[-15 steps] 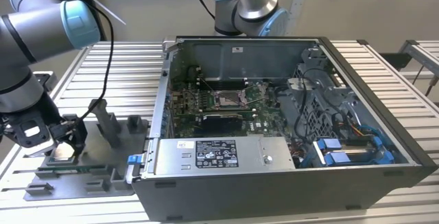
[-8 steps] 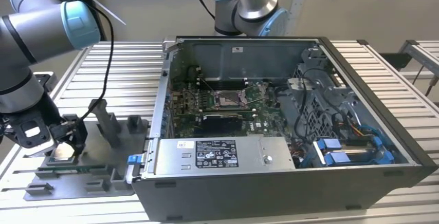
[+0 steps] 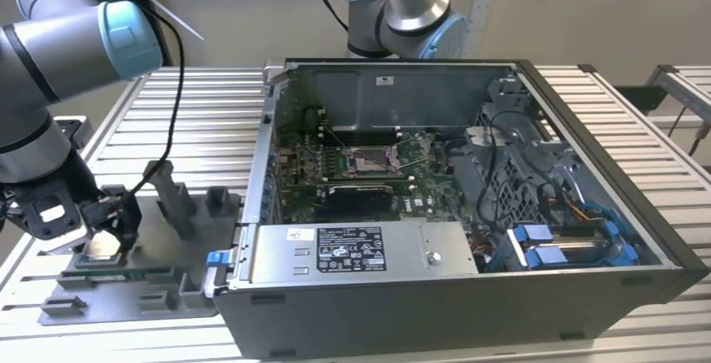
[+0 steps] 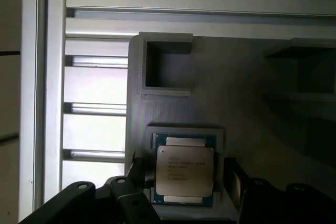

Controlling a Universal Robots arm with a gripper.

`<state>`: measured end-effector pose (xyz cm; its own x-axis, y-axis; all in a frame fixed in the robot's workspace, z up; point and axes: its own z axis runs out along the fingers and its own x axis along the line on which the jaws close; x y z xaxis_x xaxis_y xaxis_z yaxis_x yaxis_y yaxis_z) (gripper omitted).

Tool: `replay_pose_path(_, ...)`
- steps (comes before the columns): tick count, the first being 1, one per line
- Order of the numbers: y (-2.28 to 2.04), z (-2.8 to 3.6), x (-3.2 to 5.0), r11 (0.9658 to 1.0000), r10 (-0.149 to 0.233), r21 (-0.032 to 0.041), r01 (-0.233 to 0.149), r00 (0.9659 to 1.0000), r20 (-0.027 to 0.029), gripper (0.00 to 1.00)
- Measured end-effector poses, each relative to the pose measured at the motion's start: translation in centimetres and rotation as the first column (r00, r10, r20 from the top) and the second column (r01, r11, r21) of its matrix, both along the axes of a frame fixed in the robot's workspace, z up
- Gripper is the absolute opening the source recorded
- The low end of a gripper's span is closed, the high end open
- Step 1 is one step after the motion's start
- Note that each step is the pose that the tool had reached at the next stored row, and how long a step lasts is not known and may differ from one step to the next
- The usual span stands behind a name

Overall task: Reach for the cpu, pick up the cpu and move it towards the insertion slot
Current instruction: 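Pick up the cpu and move it towards the insertion slot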

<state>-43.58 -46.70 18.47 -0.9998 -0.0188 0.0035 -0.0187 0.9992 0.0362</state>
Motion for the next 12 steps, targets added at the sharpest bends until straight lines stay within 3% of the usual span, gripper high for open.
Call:
replay_pose_path(1, 0.00, 0.00, 0.00, 1.0000, 0.000, 0.0000, 0.000, 1.0000, -0.0001, 1.00)
replay_pose_path(2, 0.00, 0.00, 0.00, 1.0000, 0.000, 0.0000, 0.000, 1.0000, 0.0000, 0.00)
replay_pose_path(10, 0.00, 0.03, 0.00, 1.0000, 0.000, 0.0000, 0.000, 1.0000, 0.0000, 0.00)
replay_pose_path(12, 0.00, 0.51, 0.00, 1.0000, -0.001, 0.0000, 0.001, 1.0000, -0.0002, 0.00)
